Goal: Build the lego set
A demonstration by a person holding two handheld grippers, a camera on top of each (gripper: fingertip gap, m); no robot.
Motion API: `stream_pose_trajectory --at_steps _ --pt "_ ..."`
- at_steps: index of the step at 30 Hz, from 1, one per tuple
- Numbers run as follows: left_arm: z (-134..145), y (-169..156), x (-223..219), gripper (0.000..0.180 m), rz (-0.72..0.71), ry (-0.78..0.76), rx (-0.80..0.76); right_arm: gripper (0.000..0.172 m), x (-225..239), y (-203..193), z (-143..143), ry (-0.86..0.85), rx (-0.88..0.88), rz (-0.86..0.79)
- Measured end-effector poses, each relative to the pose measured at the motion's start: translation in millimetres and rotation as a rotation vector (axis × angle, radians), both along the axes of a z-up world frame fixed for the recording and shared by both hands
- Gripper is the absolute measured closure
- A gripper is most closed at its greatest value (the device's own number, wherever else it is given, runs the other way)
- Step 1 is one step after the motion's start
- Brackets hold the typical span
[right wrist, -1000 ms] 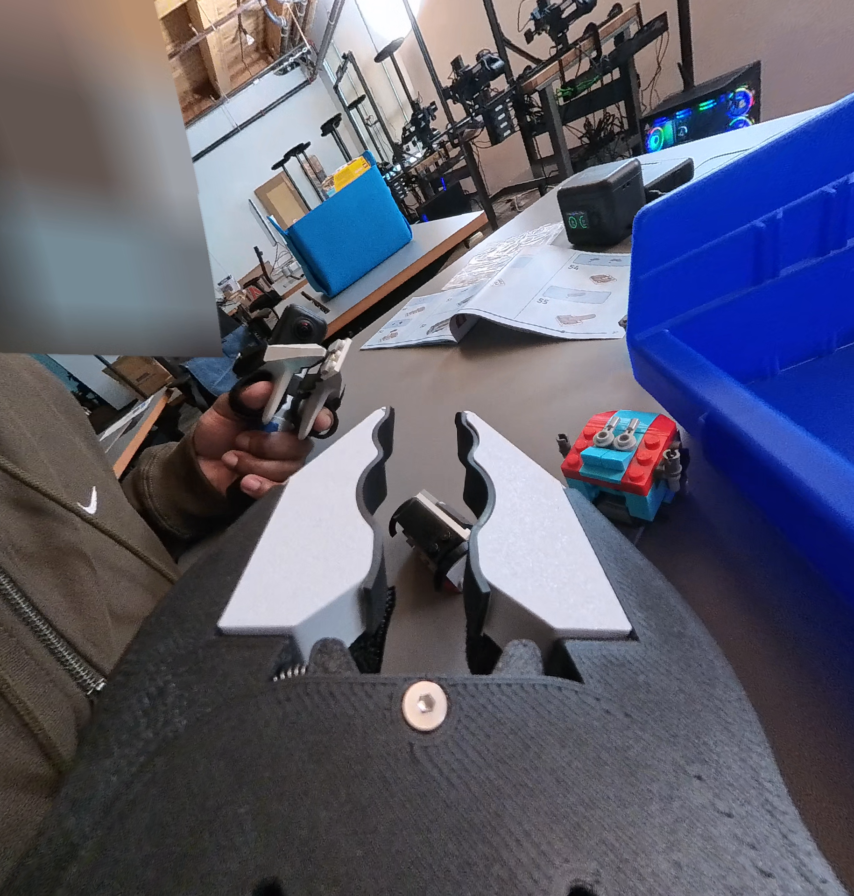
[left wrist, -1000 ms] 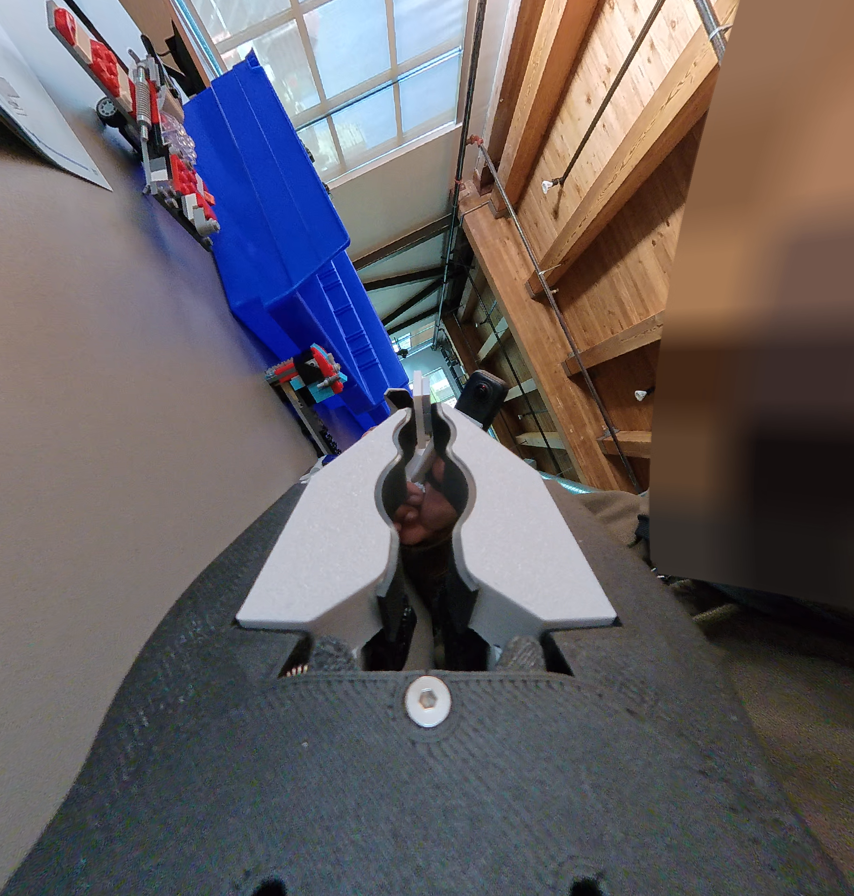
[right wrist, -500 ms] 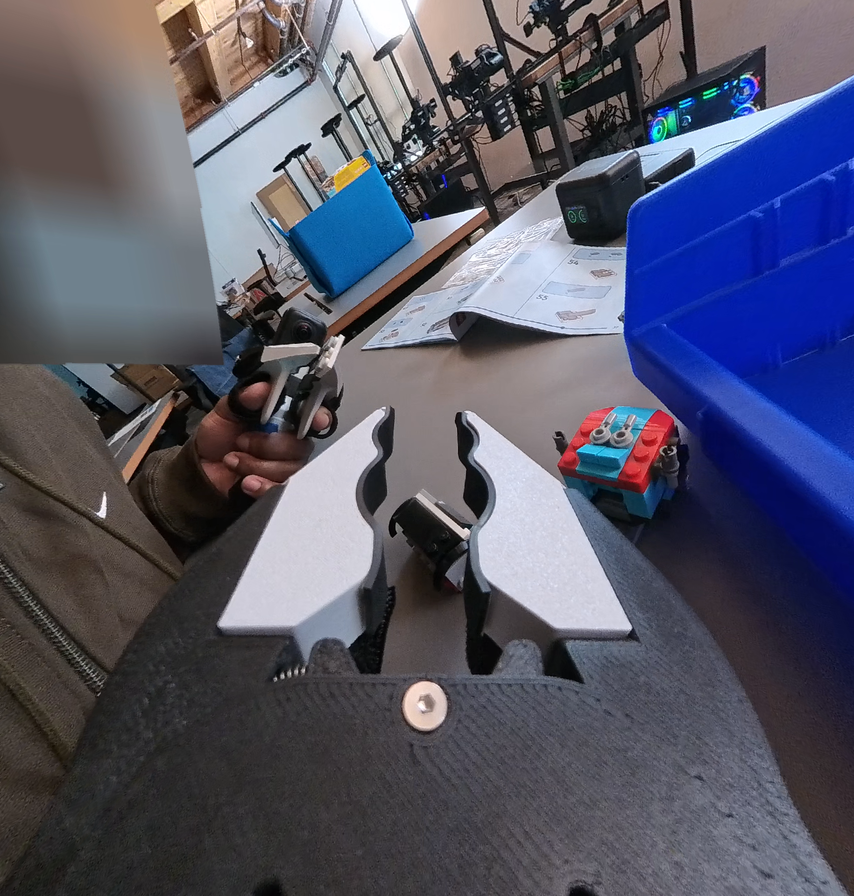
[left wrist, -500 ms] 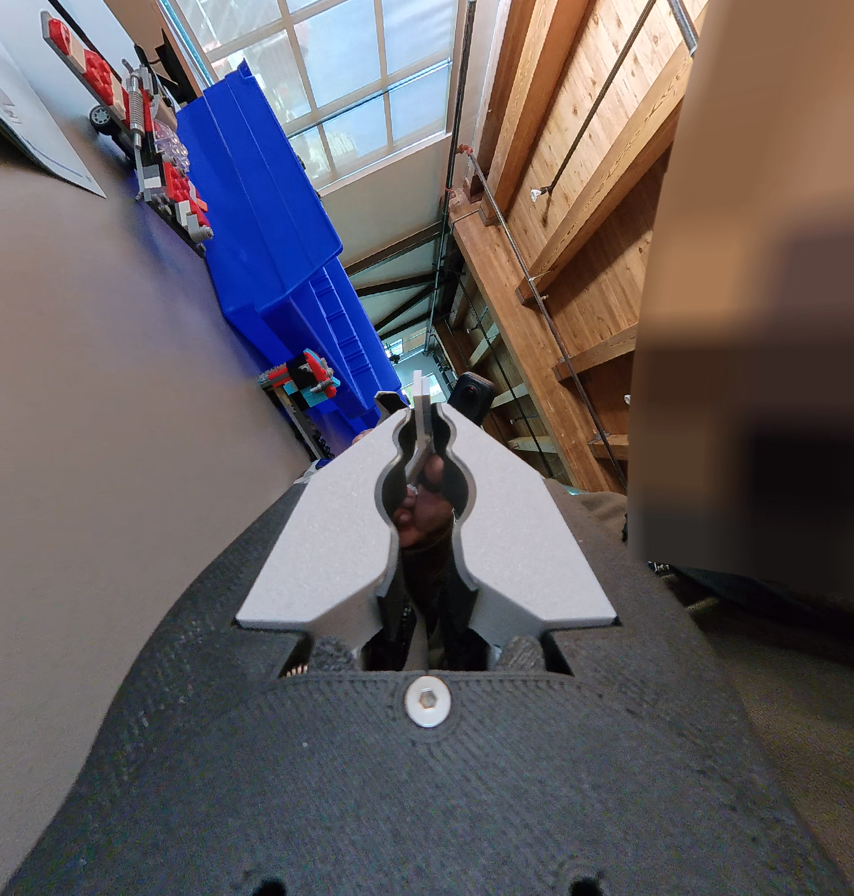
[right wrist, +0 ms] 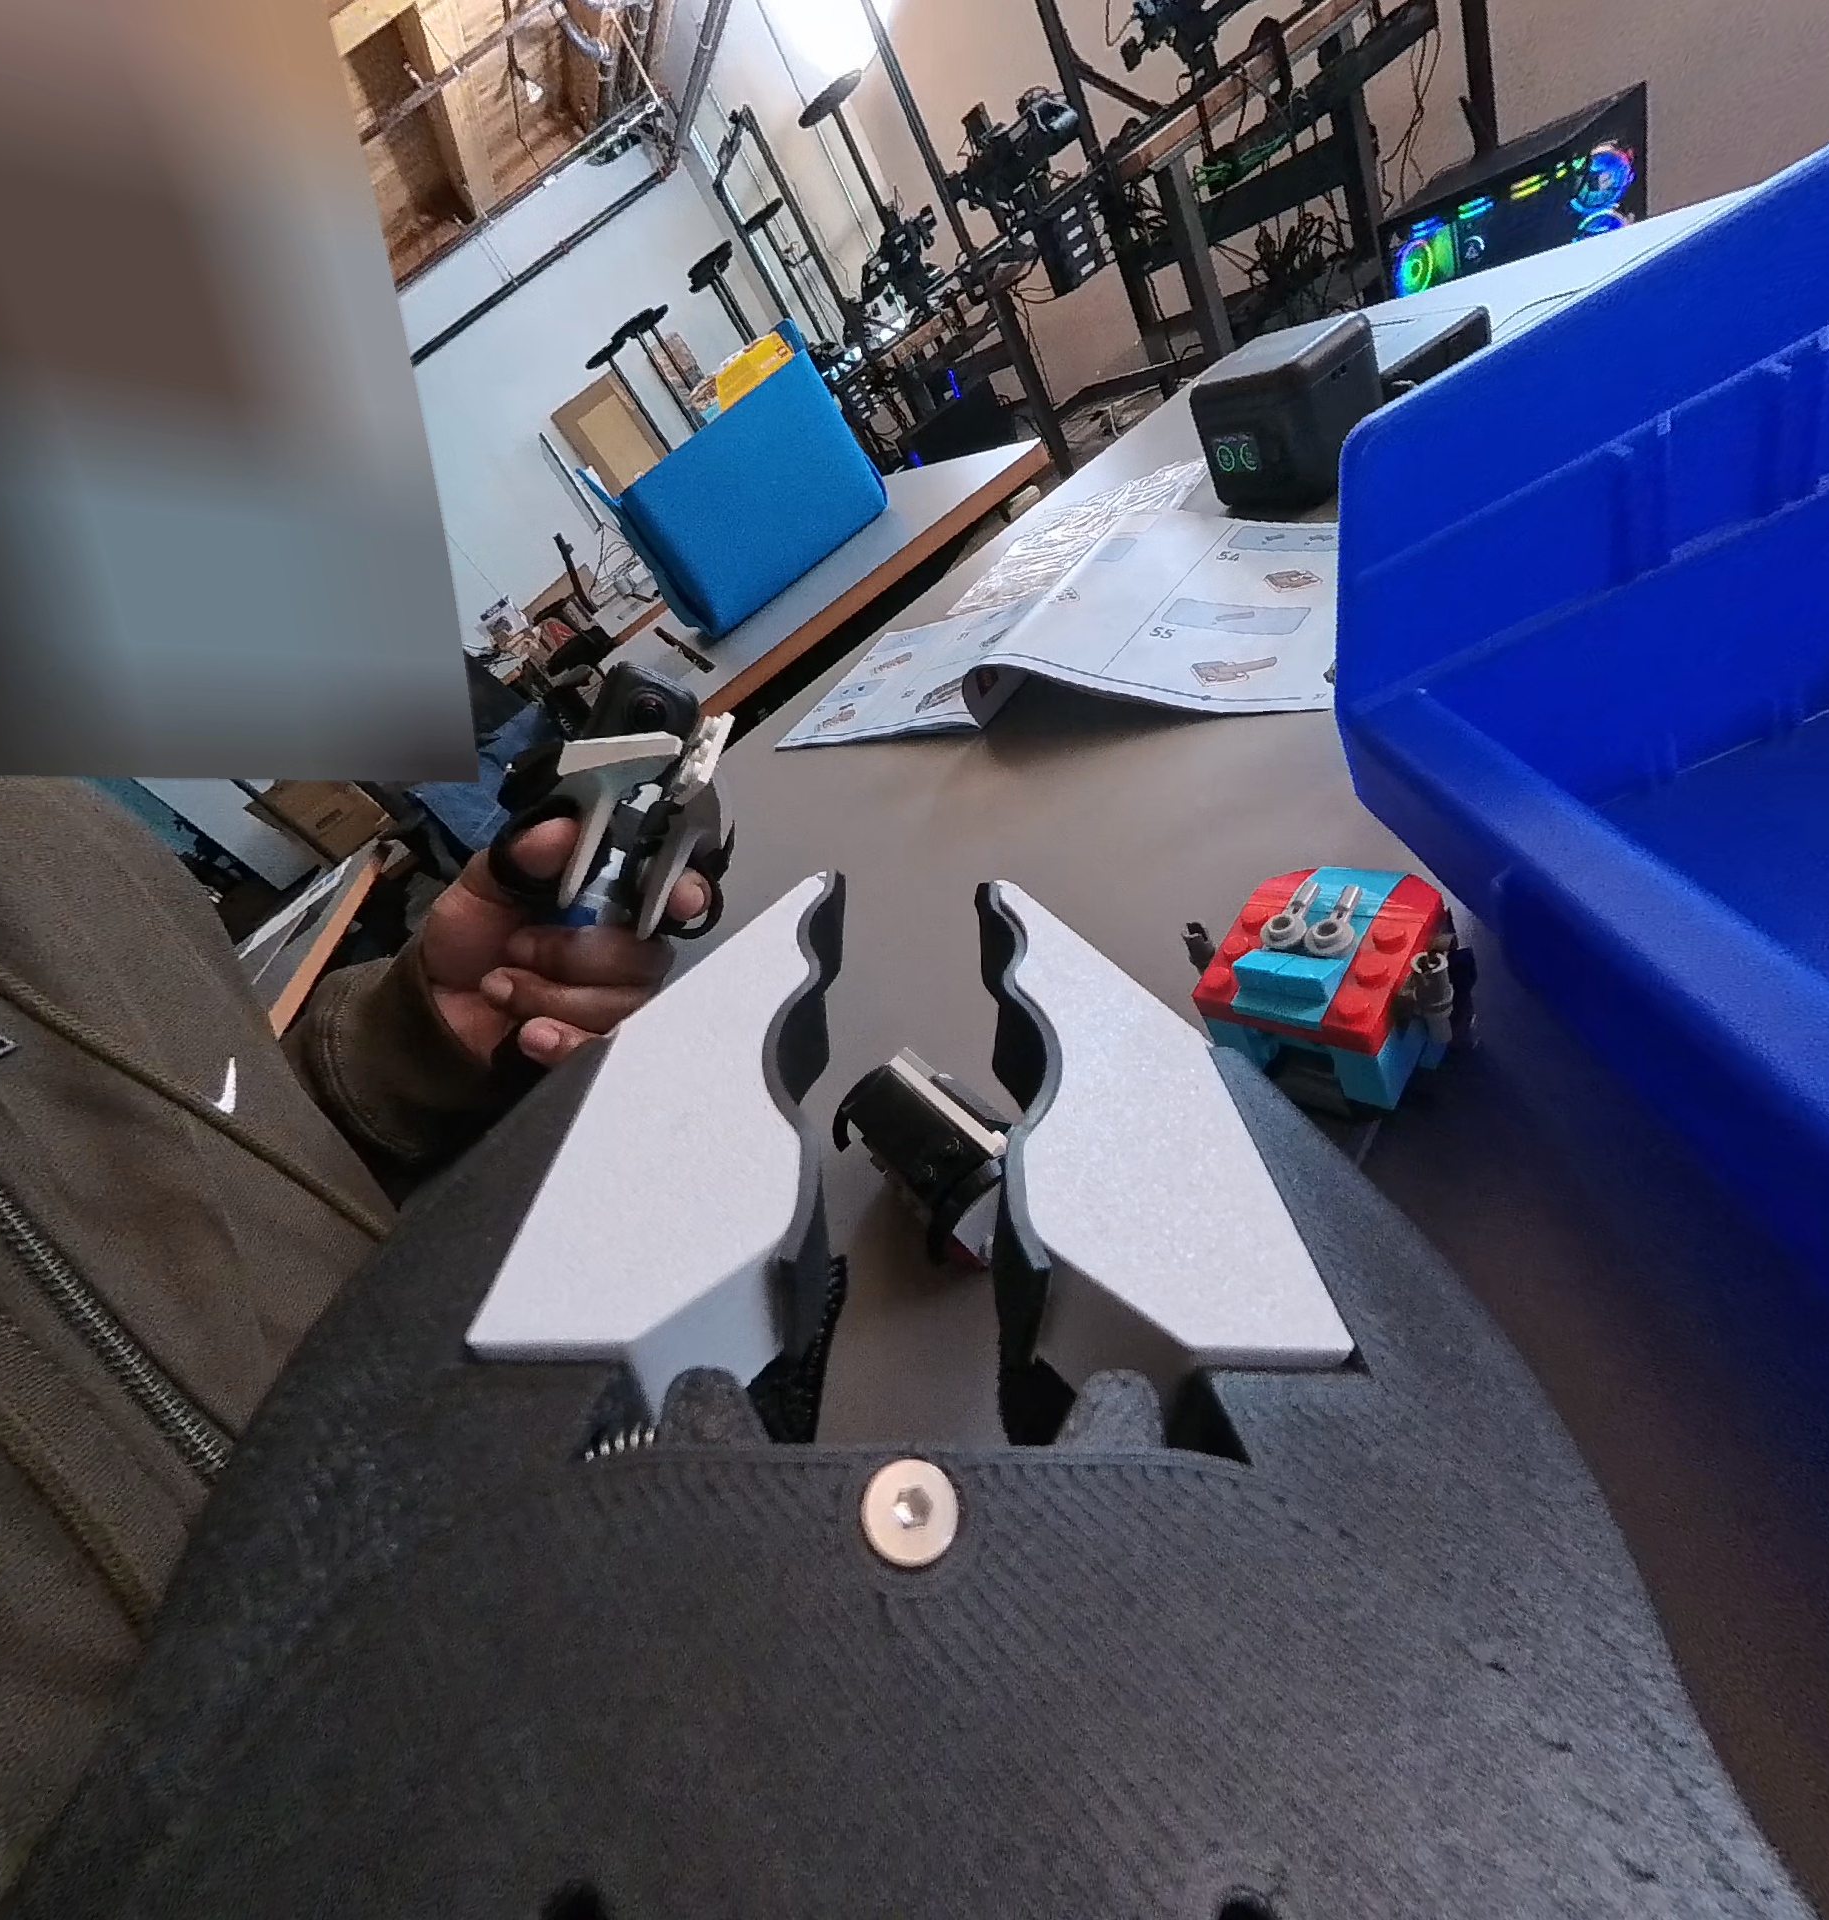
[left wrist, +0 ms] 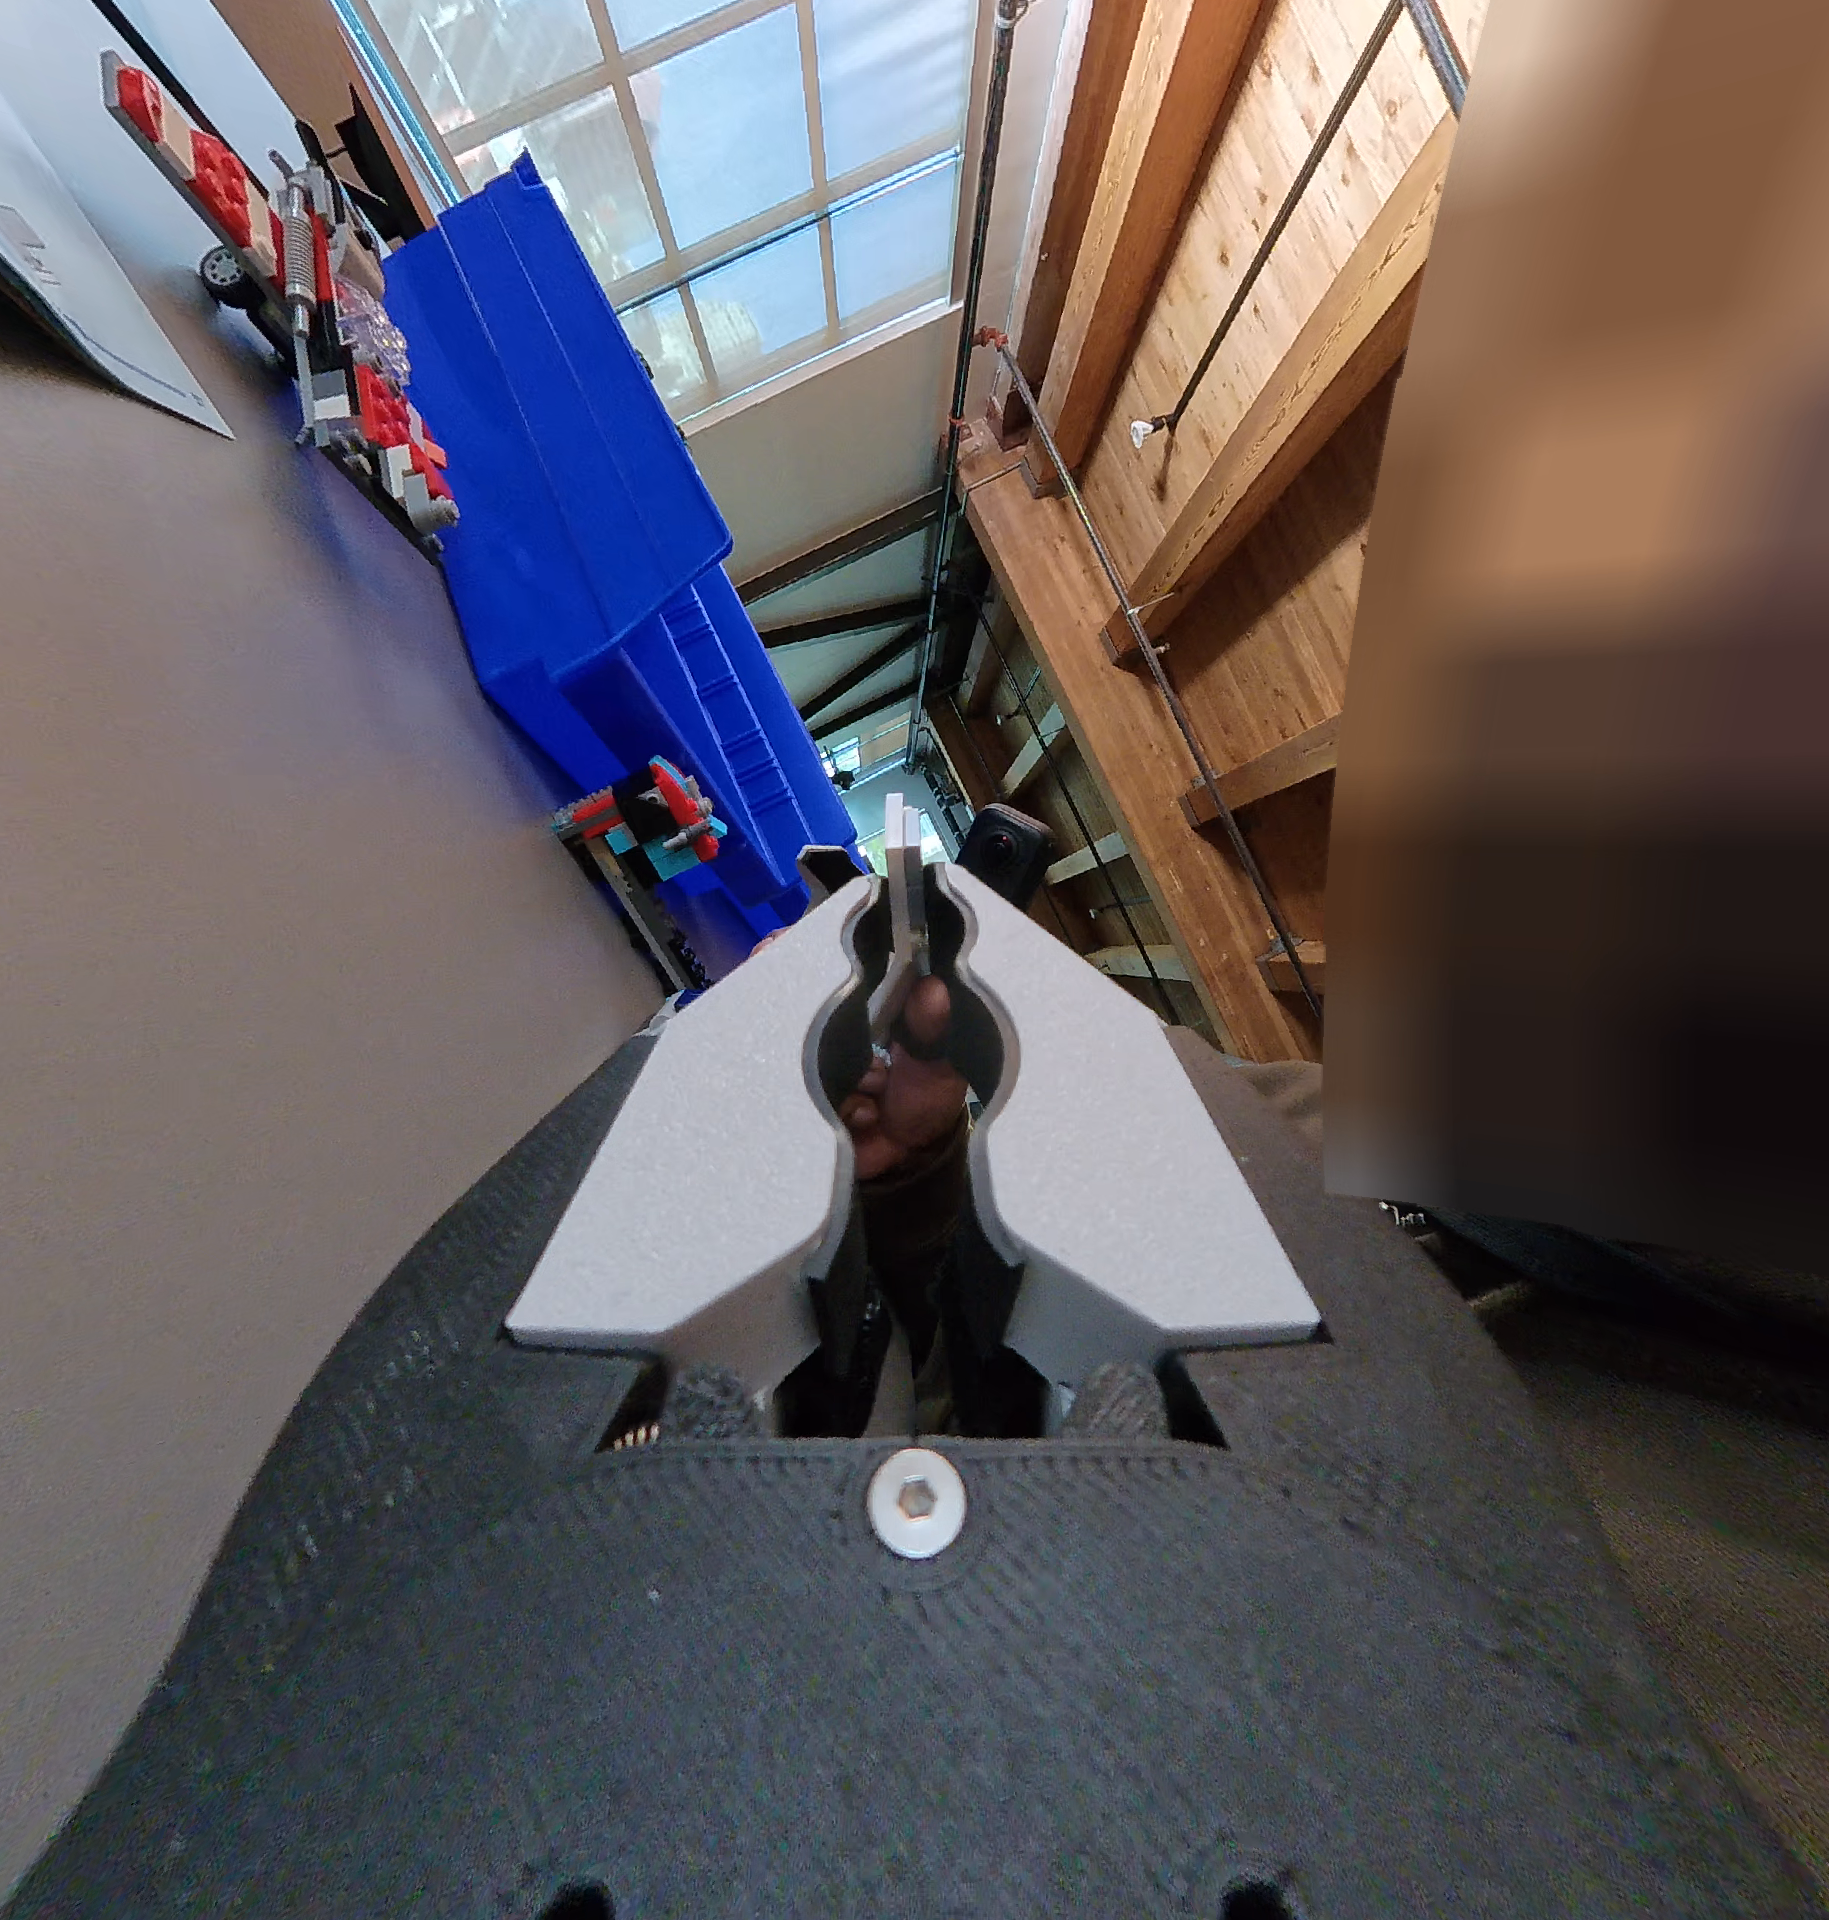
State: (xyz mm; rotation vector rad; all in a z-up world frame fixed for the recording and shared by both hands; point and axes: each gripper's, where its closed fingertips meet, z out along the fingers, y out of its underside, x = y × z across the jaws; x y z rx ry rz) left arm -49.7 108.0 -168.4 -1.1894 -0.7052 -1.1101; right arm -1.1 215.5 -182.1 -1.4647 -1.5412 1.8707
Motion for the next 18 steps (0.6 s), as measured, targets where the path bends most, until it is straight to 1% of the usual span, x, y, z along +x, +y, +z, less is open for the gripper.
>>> stream_pose_trajectory --at_steps 18 --pt "0.1 -0.6 -1.7 0.174 0.007 -0.004 0.003 0.145 0.0 0.2 0.3 0.001 -0.004 0.001"
